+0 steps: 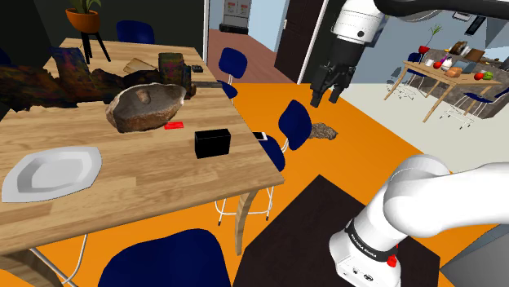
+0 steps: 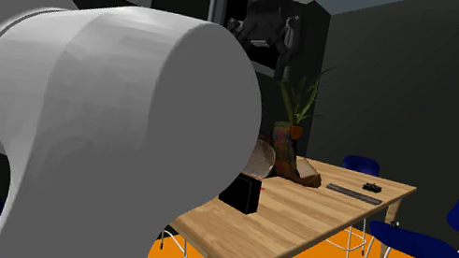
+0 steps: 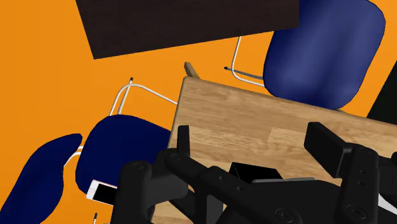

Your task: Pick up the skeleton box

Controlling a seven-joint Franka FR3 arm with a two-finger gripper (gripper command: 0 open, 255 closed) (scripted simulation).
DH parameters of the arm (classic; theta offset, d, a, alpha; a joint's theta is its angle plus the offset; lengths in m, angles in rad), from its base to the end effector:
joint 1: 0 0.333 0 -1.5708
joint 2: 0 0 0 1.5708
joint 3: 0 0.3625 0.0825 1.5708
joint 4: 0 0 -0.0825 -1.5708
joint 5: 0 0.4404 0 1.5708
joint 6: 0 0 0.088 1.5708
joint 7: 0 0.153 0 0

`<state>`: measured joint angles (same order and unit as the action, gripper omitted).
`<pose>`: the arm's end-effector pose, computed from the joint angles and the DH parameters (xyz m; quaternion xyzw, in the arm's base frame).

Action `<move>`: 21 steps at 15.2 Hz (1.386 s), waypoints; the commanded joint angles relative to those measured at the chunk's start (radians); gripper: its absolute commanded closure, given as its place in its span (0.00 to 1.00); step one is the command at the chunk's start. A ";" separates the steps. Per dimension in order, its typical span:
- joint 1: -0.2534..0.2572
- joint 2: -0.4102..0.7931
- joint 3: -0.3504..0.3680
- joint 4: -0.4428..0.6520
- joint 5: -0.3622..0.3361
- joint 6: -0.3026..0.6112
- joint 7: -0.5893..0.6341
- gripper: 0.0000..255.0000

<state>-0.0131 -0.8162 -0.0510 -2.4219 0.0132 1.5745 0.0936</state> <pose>0.3181 -0.0214 0.5526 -0.9971 0.0706 0.0165 0.0248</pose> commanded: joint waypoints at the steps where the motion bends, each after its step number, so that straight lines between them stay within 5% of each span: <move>1: 0.000 0.000 0.000 0.000 0.000 0.000 0.000 0.00; 11: 0.096 0.335 -0.092 0.030 -0.046 0.311 -0.325 0.00; 21: 0.181 0.711 -0.123 0.186 -0.009 0.536 -0.641 0.00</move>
<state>0.1591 -0.1511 -0.1752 -2.2690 -0.0037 2.0961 -0.5144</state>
